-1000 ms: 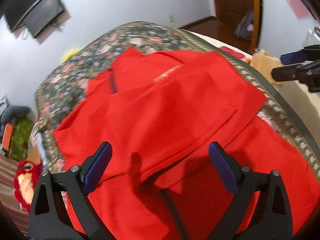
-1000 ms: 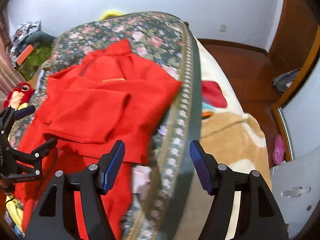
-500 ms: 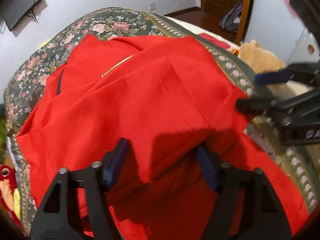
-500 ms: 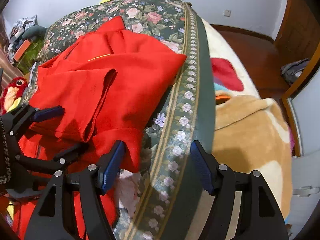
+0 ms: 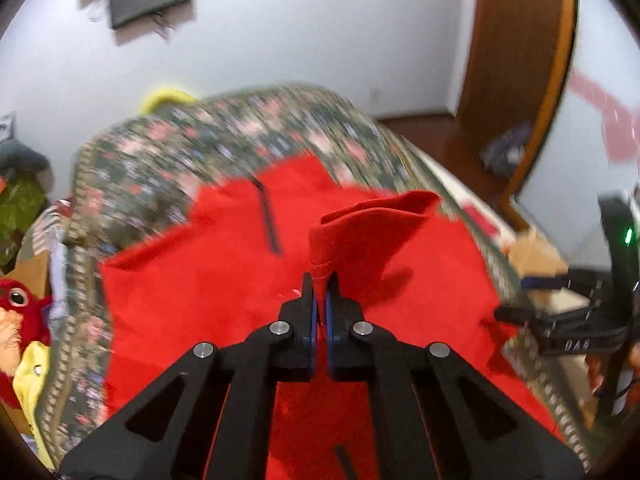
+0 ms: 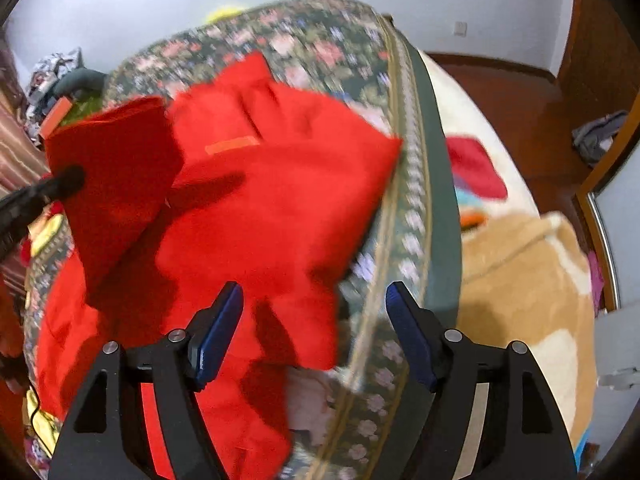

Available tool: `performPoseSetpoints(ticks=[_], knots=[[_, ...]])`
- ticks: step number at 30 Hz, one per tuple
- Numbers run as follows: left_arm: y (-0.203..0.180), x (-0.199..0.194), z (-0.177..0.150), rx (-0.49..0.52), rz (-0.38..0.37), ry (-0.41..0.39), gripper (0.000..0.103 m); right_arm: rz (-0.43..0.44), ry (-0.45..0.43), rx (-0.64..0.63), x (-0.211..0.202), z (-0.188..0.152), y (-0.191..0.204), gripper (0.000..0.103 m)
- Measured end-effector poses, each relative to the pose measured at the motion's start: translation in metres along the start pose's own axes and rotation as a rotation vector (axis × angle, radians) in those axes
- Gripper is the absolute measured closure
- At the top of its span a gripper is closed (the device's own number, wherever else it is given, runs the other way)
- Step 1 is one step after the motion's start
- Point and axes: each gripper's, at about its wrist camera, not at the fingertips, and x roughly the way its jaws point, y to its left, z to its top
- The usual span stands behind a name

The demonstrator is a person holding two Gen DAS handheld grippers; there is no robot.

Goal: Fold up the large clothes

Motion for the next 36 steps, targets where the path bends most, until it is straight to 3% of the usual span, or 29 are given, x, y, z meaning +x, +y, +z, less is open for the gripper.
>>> performPoseSetpoints(ticks=[4,10,15,19,28,30,34,36], knots=[[0.046,-0.044,0.022,-0.041,0.085,-0.119,0.1,0.011,-0.029,-0.027,-0.001,0.012,0.022,0.032],[0.108,-0.075,0.013,-0.116,0.182,-0.187,0.1,0.015,0.049,-0.075,0.032,0.012,0.053,0.032],[0.149,-0.056,-0.021,-0.17,0.209,-0.097,0.1,-0.012,0.127,-0.154,0.058,0.003,0.075,0.032],[0.175,-0.028,-0.062,-0.197,0.242,0.006,0.1,-0.053,0.139,-0.216,0.063,-0.002,0.087,0.032],[0.207,0.026,-0.15,-0.277,0.22,0.263,0.091,-0.113,0.143,-0.263,0.07,-0.012,0.101,0.021],[0.208,0.028,-0.163,-0.283,0.232,0.295,0.081,-0.131,0.146,-0.282,0.069,-0.015,0.105,0.021],[0.212,0.026,-0.181,-0.274,0.274,0.341,0.072,-0.144,0.159,-0.301,0.068,-0.018,0.107,0.021],[0.213,0.022,-0.187,-0.277,0.279,0.356,0.058,-0.138,0.17,-0.301,0.065,-0.021,0.108,0.021]])
